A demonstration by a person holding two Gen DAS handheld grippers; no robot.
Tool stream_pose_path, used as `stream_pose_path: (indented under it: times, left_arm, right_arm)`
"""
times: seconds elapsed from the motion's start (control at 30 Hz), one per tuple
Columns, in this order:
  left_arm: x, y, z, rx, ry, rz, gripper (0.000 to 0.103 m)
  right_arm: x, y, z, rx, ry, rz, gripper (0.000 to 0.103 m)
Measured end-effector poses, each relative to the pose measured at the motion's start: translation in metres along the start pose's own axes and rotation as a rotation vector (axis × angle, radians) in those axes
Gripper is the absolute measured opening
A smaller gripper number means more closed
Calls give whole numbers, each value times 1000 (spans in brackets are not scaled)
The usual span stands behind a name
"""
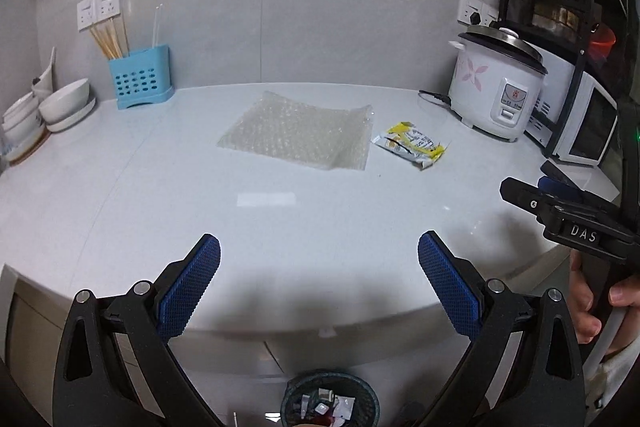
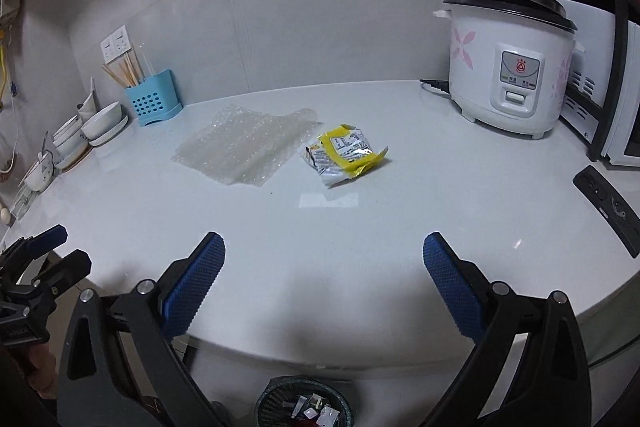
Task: Collect trash
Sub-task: 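Raise both tools up toward the counter, then grasp the bubble-wrap sheet with the left tool while the right tool grasps the yellow snack wrapper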
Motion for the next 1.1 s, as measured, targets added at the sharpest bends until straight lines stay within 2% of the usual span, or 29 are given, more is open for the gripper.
stream_pose_path:
  times: [0.17,0.3,0.5,0.6,0.67,0.77,0.9,1.03,1.1]
  left_arm:
    - [14,-44,61,-25,-1,-8,97]
    - [24,-65,120,-70,-35,8,97]
    - [34,-84,186,-113,-25,2,97]
    - [37,-88,213,-143,-43,-1,97]
    - [37,-89,226,-158,-67,-2,97]
    - [34,-90,240,-182,-99,-17,97]
    - [25,-90,251,-206,-128,-46,93]
    - [16,-88,257,-239,-124,-70,88]
    - [19,-87,258,-250,-144,-40,85]
  right_arm:
    - [21,-43,48,-58,11,66,96]
    - [41,-64,87,-109,29,134,95]
    - [61,-67,143,-180,66,161,95]
    - [69,-67,163,-196,43,213,95]
    - [70,-66,173,-204,11,241,95]
    - [64,-67,183,-202,10,232,94]
    - [56,-64,198,-236,6,218,83]
    - [47,-64,202,-228,21,201,79]
    - [41,-65,202,-233,21,183,69]
Point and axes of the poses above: each gripper's, at about its wrist camera, not at the fingertips, and z roughly the way its jaws point, x to its right, y to its underside, the point moved 3 cm from there along z, roughly the way its jaws point, and after that the axes turned 2 degrees about x, right-handed, at the moved point
